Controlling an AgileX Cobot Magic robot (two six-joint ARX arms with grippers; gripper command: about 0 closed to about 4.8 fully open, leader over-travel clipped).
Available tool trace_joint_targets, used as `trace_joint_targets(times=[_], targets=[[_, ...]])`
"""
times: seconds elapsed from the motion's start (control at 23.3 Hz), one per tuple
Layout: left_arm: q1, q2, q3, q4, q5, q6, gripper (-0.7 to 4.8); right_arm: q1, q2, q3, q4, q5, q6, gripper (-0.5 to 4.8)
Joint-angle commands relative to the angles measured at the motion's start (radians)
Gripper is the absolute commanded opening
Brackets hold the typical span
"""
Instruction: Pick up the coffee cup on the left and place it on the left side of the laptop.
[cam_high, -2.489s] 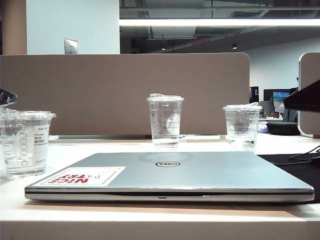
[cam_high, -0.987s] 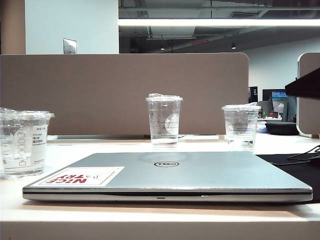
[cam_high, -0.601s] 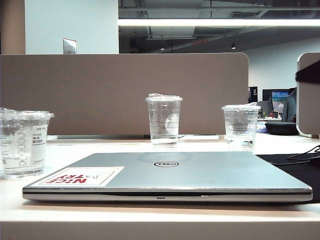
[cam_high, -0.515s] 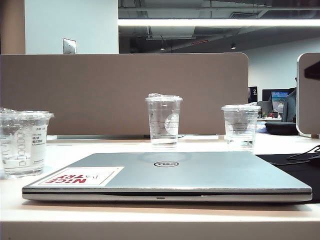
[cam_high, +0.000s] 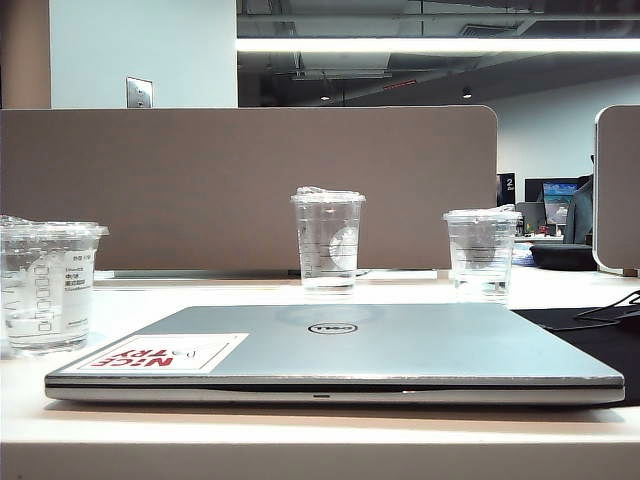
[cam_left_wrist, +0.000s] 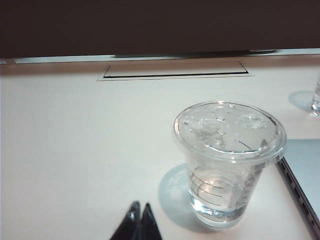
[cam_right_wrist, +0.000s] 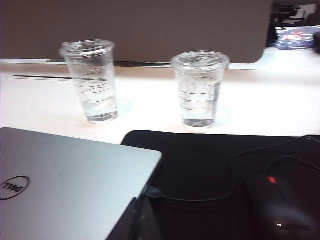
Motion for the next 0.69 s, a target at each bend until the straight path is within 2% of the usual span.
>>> trace_joint_targets(times=[0.04, 0.17, 0.39, 0.69], targets=[[0.001, 0.0, 0.003, 0.006, -0.005, 0.0, -0.05, -0.031, -0.002, -0.004, 0.017, 0.0, 0.0, -0.04], [0.001, 0.0, 0.003, 0.006, -0.005, 0.0, -0.05, -0.075, -0.002, -0.004, 0.017, 0.0, 0.0, -0.04], [0.001, 0.0, 0.003, 0.006, -0.005, 0.001, -0.05, -0.228, -0.002, -0.004, 0.017, 0.0, 0.0, -0.04], [0.001, 0.0, 0.003, 0.003, -0.019, 0.0, -0.05, -0.345, -0.002, -0.004, 0.017, 0.002, 0.0, -0.04]])
